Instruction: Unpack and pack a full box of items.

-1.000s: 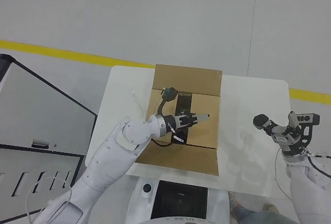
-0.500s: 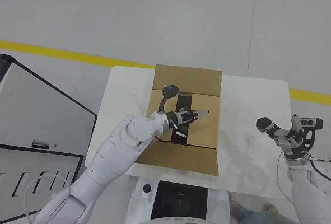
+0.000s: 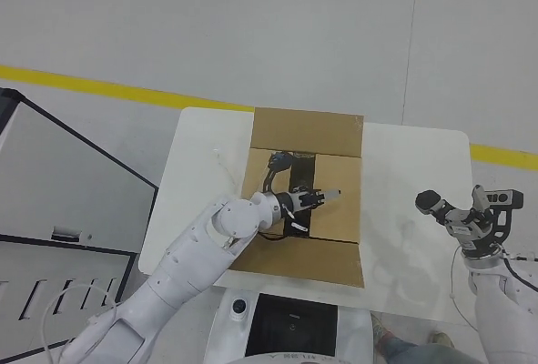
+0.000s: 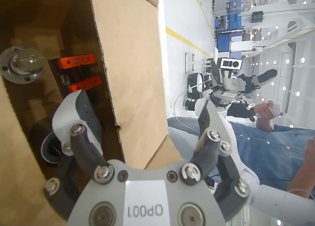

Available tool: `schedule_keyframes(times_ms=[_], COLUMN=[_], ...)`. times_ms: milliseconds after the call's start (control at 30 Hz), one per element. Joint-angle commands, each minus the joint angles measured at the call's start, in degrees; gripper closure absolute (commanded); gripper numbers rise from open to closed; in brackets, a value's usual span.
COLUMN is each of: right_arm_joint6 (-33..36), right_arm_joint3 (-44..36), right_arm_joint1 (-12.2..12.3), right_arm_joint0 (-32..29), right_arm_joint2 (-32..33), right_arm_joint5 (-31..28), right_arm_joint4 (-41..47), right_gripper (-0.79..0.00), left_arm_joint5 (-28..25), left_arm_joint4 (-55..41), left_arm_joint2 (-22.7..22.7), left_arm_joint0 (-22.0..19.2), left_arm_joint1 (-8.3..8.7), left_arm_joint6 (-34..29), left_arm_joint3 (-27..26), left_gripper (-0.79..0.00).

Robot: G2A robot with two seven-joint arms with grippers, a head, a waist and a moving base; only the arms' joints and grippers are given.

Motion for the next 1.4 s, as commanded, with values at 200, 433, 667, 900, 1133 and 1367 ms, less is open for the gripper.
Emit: schedule_keyframes(times_ms=[200,433,667,900,1133,1367], right_arm_joint6=[-0.02,-0.14,-0.1,-0.22,-0.22,-2.77], right_arm_joint3=[-0.39,-0.4,-0.43,-0.55,-0.55,-2.3], right_arm_joint1=[-0.09,-0.17,-0.29,-0.28,-0.28,-0.4], right_arm_joint0=[-0.41,-0.13,-0.11,0.11,0.11,-0.14], right_arm_joint2=[-0.11,-0.32,-0.67,-0.56,-0.56,-0.43], right_arm_joint5=[0.27,0.52,0.38,0.92,0.92,1.1], right_arm_joint4=[0.22,0.27,0.28,0.35,0.35,0.54], right_gripper=[-0.785,-0.785,-0.785,-0.785,-0.785,-0.785], left_arm_joint5=[-0.68,-1.01,-0.87,-0.7,-0.7,8.31], left_arm_joint4=[-3.73,-8.51,-10.54,-11.19,-11.19,0.81], left_arm_joint2=[-0.13,-1.53,-2.37,-1.17,-1.17,1.93], left_arm_joint0=[-0.25,2.07,2.11,1.58,1.58,29.35], left_arm_joint1=[-0.46,-0.29,-0.46,-0.85,-0.85,3.12], left_arm_joint6=[-0.01,-1.26,0.54,1.11,1.11,3.22], left_arm_joint3=[-2.15,-7.36,-8.85,-7.36,-7.36,-48.78], left_gripper=[-0.785,-0.785,-0.785,-0.785,-0.785,-0.785])
